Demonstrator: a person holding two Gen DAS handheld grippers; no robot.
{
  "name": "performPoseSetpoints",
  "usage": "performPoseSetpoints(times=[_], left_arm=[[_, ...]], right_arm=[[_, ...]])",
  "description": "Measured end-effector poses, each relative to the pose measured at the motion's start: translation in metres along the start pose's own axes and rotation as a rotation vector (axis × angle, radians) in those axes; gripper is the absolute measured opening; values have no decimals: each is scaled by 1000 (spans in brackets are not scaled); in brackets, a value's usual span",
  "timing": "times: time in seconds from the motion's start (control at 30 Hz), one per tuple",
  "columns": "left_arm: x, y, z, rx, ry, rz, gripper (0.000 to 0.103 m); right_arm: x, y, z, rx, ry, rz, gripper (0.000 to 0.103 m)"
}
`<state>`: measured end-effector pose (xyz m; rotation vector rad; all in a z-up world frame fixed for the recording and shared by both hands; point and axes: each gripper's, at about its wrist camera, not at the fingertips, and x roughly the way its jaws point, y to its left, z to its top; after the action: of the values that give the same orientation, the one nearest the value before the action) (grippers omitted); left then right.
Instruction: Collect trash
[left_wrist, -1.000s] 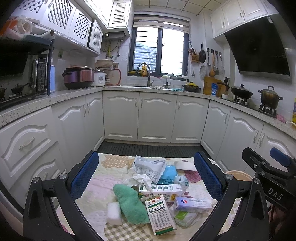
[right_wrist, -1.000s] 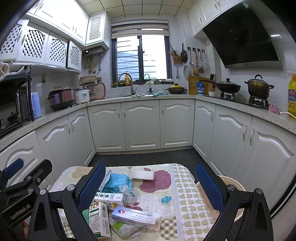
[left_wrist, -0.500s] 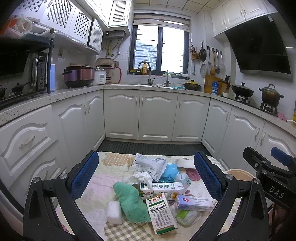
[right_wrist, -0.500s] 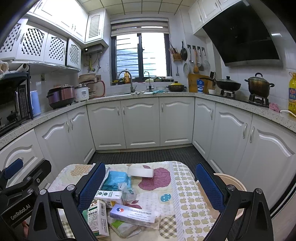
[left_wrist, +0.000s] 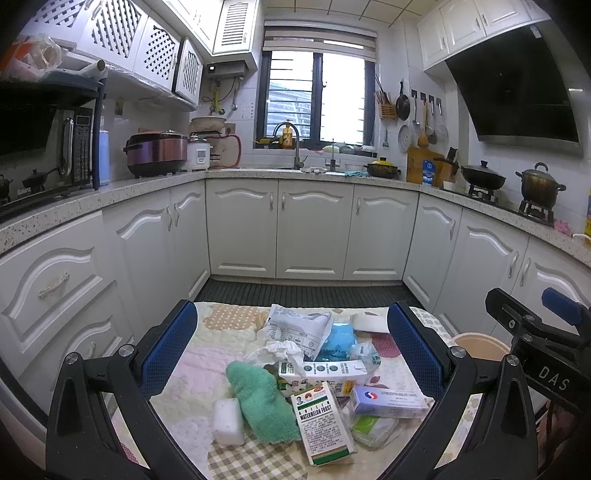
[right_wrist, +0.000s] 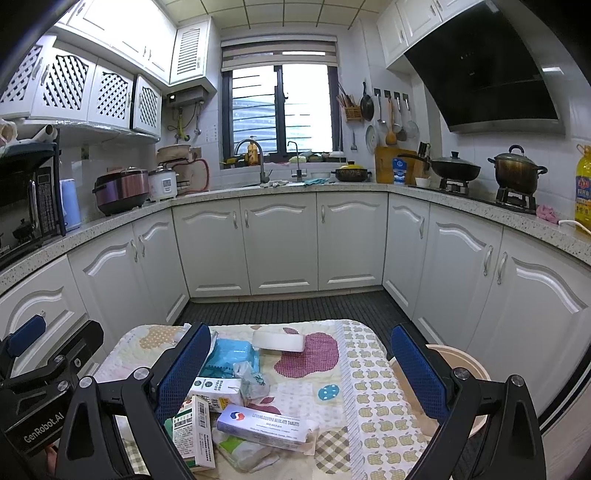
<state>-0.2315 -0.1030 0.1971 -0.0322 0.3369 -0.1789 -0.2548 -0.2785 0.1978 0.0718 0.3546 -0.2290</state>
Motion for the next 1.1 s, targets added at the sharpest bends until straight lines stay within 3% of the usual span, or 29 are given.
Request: performPoseSetpoints(times=[1.1], left_arm=[[0, 5, -2, -2, -3, 6, 102]], right_arm=[[0, -2, 1, 2, 11, -1, 97]])
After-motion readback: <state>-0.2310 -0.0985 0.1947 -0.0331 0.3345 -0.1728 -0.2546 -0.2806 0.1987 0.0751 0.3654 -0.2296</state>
